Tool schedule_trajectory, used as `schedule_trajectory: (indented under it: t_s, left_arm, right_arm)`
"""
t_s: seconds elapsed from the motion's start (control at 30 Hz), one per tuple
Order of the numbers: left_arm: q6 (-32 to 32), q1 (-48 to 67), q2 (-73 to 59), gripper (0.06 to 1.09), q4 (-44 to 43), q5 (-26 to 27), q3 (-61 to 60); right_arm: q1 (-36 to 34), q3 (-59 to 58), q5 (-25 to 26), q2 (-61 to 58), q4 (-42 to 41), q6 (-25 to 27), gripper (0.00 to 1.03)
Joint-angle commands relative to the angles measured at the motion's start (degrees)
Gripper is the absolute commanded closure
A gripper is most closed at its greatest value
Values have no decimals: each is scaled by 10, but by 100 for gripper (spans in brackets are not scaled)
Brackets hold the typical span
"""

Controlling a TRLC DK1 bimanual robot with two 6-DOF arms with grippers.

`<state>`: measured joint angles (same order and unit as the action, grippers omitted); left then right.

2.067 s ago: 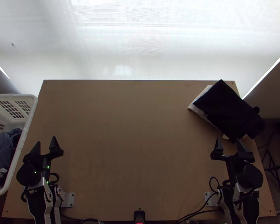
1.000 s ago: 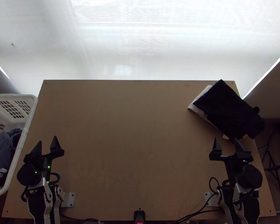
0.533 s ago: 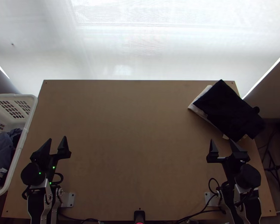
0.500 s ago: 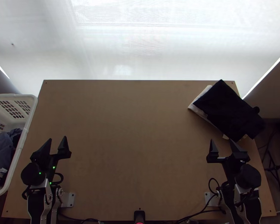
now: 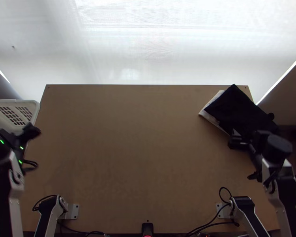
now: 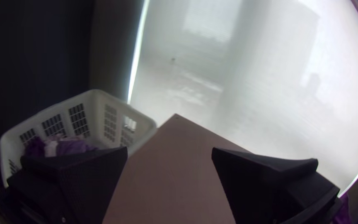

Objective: Fold the t-shirt

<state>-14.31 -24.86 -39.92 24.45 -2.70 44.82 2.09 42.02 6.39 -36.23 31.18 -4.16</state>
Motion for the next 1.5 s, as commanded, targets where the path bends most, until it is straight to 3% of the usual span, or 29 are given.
schedule_trajectory:
  t_s: [0.0,0.07,0.13,0.23,0.4,0.47,0.57,0.67,0.73,0.83,1.2,1.47]
  left_arm:
    - [22,-223,-298,10,111,-20,284]
    - [23,-274,-356,10,118,-22,337]
    - [41,-315,-408,10,161,-21,394]
    - [63,-361,-481,10,157,-21,429]
    - [115,-426,-612,10,108,-28,457]
    - [137,-443,-663,10,107,-56,473]
    - [195,-467,-741,10,55,-137,472]
    - [229,-484,-768,10,26,-126,470]
    - [257,-498,-791,10,15,-86,473]
    - [283,-506,-829,10,17,-84,487]
    - [318,-528,-929,10,-17,-79,519]
    - [335,-529,-976,10,-98,-61,519]
  right_arm:
    - [0,176,-58,-177,70,-81,4]
    - [42,185,-59,-165,73,-25,4]
    - [32,199,-66,-145,83,-11,4]
    - [35,223,-82,-172,112,-8,4]
    - [68,238,-82,-190,156,65,4]
    - [77,245,-82,-189,169,72,4]
    - [77,265,-82,-193,192,74,4]
    - [78,274,-82,-198,203,75,4]
    - [80,285,-83,-204,215,70,4]
    - [81,286,-83,-210,222,67,4]
    - [56,280,-83,-205,237,69,4]
    - [51,274,-83,-174,268,86,4]
